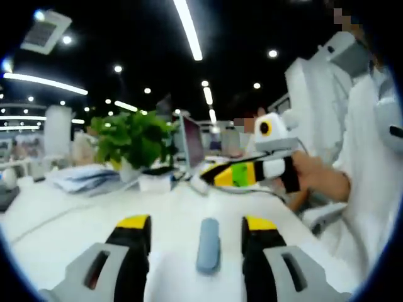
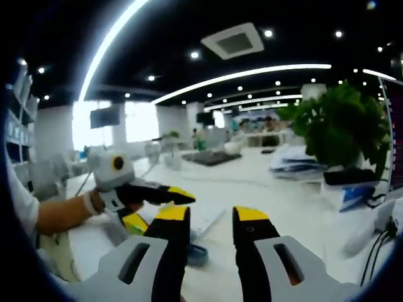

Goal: Pick up the paper insert the paper into the punch align the paper edges press the punch to punch holes

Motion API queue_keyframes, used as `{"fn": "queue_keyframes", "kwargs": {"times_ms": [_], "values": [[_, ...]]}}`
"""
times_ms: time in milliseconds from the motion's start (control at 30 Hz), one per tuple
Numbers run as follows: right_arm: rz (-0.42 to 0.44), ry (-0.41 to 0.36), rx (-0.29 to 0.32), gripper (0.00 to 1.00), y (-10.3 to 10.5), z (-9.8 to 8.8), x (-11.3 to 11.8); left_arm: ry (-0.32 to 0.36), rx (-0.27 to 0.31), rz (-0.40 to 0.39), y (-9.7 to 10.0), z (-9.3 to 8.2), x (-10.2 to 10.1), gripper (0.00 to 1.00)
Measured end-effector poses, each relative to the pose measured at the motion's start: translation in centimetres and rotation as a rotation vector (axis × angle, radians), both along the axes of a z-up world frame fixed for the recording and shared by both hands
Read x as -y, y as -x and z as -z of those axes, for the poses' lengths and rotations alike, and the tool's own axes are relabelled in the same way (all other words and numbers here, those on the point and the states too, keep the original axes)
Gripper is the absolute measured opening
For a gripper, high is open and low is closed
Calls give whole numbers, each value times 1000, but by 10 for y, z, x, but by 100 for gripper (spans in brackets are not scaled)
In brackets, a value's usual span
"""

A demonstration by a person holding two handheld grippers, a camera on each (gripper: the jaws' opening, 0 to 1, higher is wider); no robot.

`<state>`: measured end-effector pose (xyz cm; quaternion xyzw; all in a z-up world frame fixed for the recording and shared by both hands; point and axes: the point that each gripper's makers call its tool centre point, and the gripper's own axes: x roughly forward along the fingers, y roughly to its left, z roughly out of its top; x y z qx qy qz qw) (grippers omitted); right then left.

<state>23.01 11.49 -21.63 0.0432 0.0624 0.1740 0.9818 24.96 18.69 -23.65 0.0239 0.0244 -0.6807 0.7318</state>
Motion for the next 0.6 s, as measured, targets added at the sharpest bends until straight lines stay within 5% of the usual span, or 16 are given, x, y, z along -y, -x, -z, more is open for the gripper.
{"fn": "queue_keyframes", "kwargs": {"times_ms": [333,600], "values": [[-6,-3,-22,32,2,10,-5,-19,-20,-135,-31,10,-75,57],[-20,22,-45,34,3,20,-10,-124,-24,-81,-19,44,-98,57]]}}
